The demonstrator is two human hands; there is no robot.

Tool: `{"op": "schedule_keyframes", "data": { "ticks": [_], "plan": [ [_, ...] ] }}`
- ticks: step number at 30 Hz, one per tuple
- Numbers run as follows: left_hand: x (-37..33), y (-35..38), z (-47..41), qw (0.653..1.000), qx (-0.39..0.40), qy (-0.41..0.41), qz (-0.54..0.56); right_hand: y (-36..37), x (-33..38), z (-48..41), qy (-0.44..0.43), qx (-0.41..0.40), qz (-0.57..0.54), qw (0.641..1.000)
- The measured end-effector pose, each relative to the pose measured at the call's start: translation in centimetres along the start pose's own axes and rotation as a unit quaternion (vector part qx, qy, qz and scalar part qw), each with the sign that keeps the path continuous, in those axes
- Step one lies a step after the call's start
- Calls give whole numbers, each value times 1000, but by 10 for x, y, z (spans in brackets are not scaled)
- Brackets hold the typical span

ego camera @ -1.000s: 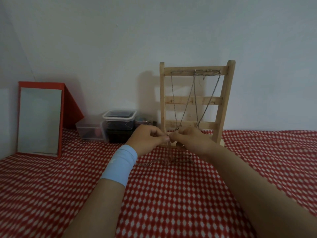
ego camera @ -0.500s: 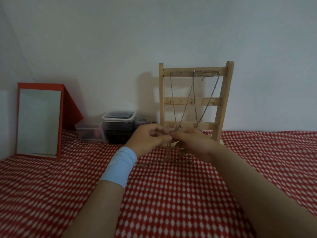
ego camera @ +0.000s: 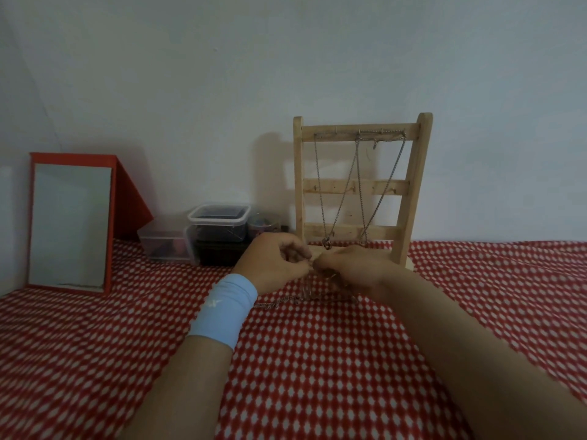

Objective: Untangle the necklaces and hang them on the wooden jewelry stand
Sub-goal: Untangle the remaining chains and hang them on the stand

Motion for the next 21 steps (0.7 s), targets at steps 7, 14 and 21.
{"op": "schedule_keyframes", "data": {
  "ticks": [7,14,21],
  "plan": [
    [19,21,3,991,51,-92,82,11,3,0,-16,28,-29,999],
    [32,14,6,978,79,-155,111,1,23,2,-118,-26,41,992],
    [24,1,3,986,10,-125,106,0,44,14,-224,-38,130,965]
  ]
}}
Point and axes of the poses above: each hand's wrist, its own z-axis away from the middle knuckle, its own y-axis out of the palm, x = y × z, the point moved 10 cm from there along -z, towards the middle knuckle, and after that the axes turned 6 degrees about -x, right-handed, at the moved point
